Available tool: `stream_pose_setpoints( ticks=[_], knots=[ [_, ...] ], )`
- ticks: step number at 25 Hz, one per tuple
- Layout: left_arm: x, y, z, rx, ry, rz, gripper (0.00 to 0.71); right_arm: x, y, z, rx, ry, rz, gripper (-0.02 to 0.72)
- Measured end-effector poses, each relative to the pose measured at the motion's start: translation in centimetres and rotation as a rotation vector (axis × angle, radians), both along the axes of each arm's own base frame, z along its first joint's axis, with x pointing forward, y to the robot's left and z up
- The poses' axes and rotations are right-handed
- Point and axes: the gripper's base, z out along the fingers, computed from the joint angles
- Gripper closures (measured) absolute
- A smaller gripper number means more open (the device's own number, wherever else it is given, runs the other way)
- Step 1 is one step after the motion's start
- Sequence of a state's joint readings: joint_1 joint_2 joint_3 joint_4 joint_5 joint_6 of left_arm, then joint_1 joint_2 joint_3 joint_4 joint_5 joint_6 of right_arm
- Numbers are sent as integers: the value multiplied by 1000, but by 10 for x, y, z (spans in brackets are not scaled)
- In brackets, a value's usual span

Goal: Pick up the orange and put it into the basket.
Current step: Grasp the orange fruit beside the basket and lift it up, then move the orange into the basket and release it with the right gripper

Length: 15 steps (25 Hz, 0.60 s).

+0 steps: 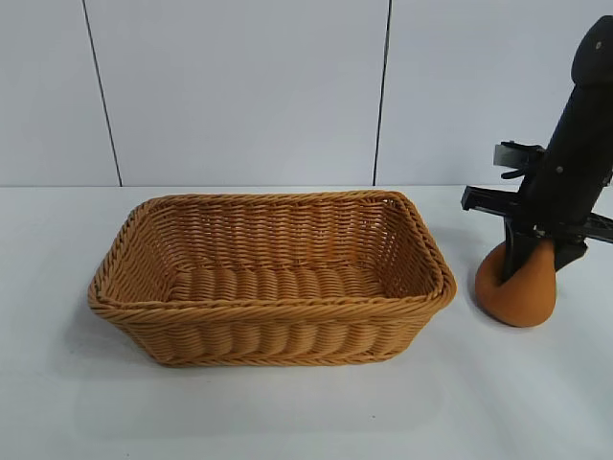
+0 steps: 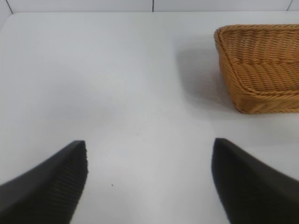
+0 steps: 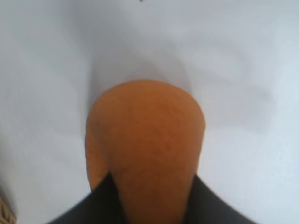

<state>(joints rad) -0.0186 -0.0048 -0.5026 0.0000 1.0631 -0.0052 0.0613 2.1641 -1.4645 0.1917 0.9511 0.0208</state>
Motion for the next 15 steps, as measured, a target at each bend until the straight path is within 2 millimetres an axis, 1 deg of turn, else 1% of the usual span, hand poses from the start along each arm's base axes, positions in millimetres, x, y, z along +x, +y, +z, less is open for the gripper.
stream_pose_setpoints(
  ticks=[3, 6, 12, 15],
  knots=[
    [0, 0, 0, 0, 0, 0, 182, -2, 0, 8, 2, -5, 24, 650],
    [0, 0, 0, 0, 0, 0, 182, -4, 0, 28, 2, -36, 28, 650],
    [0, 0, 0, 0, 0, 0, 182, -17, -1, 103, 8, -218, 31, 650],
    [0, 0, 0, 0, 0, 0, 182, -24, -1, 129, 13, -284, 30, 650]
  ],
)
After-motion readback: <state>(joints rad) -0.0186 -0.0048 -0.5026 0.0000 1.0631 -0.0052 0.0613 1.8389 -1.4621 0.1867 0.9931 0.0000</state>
